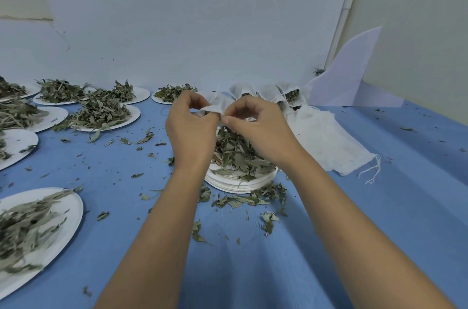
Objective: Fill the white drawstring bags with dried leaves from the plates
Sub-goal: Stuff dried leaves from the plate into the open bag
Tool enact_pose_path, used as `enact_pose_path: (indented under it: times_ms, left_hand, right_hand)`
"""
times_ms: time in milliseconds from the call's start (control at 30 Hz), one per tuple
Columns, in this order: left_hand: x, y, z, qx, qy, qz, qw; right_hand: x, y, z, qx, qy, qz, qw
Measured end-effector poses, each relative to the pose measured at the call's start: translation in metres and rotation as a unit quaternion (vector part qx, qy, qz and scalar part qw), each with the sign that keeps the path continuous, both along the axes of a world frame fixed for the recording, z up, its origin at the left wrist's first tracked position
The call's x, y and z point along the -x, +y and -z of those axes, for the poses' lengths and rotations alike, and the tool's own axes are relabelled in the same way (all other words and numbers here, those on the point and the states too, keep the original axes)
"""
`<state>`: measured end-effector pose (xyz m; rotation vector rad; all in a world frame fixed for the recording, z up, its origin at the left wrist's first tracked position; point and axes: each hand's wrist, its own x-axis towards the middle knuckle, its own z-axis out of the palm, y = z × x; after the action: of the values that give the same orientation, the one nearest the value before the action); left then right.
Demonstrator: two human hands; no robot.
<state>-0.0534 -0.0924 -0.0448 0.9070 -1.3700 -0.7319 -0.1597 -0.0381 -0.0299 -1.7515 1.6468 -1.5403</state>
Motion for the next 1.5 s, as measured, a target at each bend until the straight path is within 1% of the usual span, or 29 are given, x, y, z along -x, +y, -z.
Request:
enact_pose_path:
  times_ms: [67, 133, 200, 267, 300, 433, 500, 567, 700, 767, 933, 1000, 1033, 1100, 1167, 1233, 1300, 1367, 1433, 1500]
  left_hand:
    - [0.001, 0.002, -0.002, 0.014, 0.013, -0.013, 1.000]
    - [0.001, 0.002, -0.004, -0.007, 0.054, -0.014, 0.998]
    - [0.002, 0.001, -0.004, -0.047, 0.109, -0.008, 0.993]
    - [0.004, 0.000, -0.003, -0.078, 0.159, 0.004, 0.984]
    - [0.005, -0.001, -0.002, -0.088, 0.174, 0.010, 0.981]
    - [0.009, -0.001, 0.000, -0.109, 0.184, 0.024, 0.977]
    - [0.010, 0.000, 0.001, -0.112, 0.178, 0.020, 0.977]
    - [0.009, 0.000, 0.001, -0.115, 0.160, 0.009, 0.980]
    - [0.008, 0.000, -0.002, -0.135, 0.156, 0.001, 0.979]
    - [0.008, 0.001, -0.003, -0.147, 0.157, 0.002, 0.976]
    - [0.007, 0.003, -0.003, -0.172, 0.150, 0.025, 0.973]
    - [0.006, 0.003, -0.002, -0.157, 0.114, 0.012, 0.981]
    - [0.005, 0.002, -0.002, -0.137, 0.072, -0.003, 0.988]
    - [0.002, 0.001, 0.001, -0.090, -0.041, -0.035, 0.994]
    - [0.000, -0.002, 0.004, -0.058, -0.150, -0.076, 0.984]
    - [-0.001, -0.004, 0.006, -0.024, -0.217, -0.124, 0.968]
    - [-0.003, -0.003, 0.006, 0.030, -0.232, -0.126, 0.964]
    - [-0.006, -0.005, 0.006, 0.073, -0.229, -0.097, 0.966]
    - [-0.007, -0.005, 0.006, 0.087, -0.227, -0.082, 0.966]
    - [-0.005, -0.004, 0.006, 0.080, -0.203, -0.083, 0.972]
  right_hand:
    - [0.000, -0.001, 0.002, 0.013, -0.037, 0.006, 0.999]
    - [0.004, -0.003, 0.003, 0.020, -0.079, 0.049, 0.995]
    - [0.010, -0.006, 0.005, -0.024, -0.098, 0.075, 0.992]
    - [0.013, -0.005, 0.007, -0.079, -0.113, 0.064, 0.988]
    - [0.011, -0.005, 0.008, -0.085, -0.130, 0.052, 0.987]
    - [0.005, -0.005, 0.009, -0.026, -0.182, 0.044, 0.982]
    - [0.004, -0.006, 0.008, -0.013, -0.213, 0.038, 0.976]
    - [0.003, -0.006, 0.008, -0.008, -0.211, 0.039, 0.977]
    - [0.001, -0.008, 0.011, -0.004, -0.148, 0.067, 0.987]
    - [0.001, -0.009, 0.013, -0.006, -0.132, 0.079, 0.988]
    - [0.000, -0.009, 0.015, 0.015, -0.141, 0.092, 0.986]
    - [0.000, -0.009, 0.014, 0.032, -0.141, 0.105, 0.984]
    - [0.000, -0.009, 0.013, 0.039, -0.135, 0.112, 0.984]
    - [0.000, -0.008, 0.013, 0.046, -0.114, 0.124, 0.985]
    - [0.000, -0.007, 0.012, 0.047, -0.083, 0.135, 0.986]
    - [0.000, -0.006, 0.012, 0.048, -0.045, 0.150, 0.986]
    - [-0.001, -0.006, 0.012, 0.052, -0.017, 0.155, 0.986]
    - [-0.002, -0.007, 0.012, 0.059, 0.001, 0.154, 0.986]
    - [-0.003, -0.007, 0.011, 0.070, 0.017, 0.157, 0.985]
    - [-0.005, -0.006, 0.011, 0.083, 0.022, 0.157, 0.984]
